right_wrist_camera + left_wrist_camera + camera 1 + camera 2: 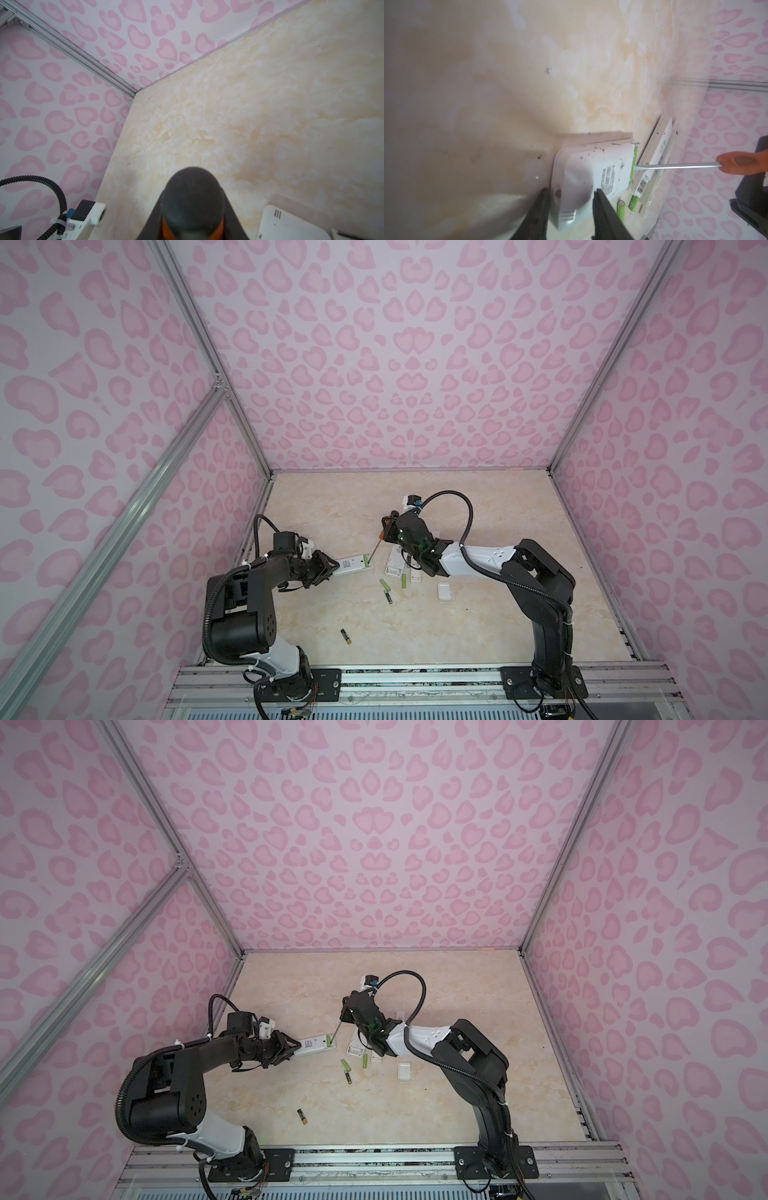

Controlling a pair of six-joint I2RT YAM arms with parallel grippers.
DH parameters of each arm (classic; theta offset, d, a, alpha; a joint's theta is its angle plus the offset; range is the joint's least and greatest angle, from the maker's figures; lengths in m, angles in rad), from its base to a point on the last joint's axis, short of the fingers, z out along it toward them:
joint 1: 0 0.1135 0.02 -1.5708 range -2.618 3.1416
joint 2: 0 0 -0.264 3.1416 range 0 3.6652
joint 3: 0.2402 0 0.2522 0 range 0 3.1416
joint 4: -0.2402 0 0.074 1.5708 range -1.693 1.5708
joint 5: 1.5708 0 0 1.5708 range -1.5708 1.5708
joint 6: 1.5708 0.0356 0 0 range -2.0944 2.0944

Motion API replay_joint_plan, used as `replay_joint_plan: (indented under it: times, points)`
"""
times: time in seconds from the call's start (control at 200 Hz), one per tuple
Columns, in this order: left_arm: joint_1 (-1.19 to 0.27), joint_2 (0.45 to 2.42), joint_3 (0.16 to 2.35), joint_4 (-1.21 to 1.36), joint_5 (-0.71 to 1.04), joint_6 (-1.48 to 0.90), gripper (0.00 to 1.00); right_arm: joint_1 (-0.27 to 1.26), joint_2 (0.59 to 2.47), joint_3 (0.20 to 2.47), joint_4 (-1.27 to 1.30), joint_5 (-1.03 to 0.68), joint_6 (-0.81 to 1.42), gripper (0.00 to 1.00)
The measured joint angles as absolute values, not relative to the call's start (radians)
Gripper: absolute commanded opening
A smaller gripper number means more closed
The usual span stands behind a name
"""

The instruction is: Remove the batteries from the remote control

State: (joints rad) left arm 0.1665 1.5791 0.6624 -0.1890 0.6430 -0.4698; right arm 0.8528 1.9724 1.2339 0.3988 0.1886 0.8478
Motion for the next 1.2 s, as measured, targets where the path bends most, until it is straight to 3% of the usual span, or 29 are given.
replay_joint_plan:
  times: [0.795,1.2]
  points:
    - [0.163,1.573,0.664,-0.212,0.646,-0.462,0.42,0.865,1.956,1.271,0.320,0.263,0.697,0.00]
    - [0.160,1.574,0.671,-0.232,0.640,-0.453,0.42,0.938,1.967,1.399,0.294,0.282,0.471,0.00]
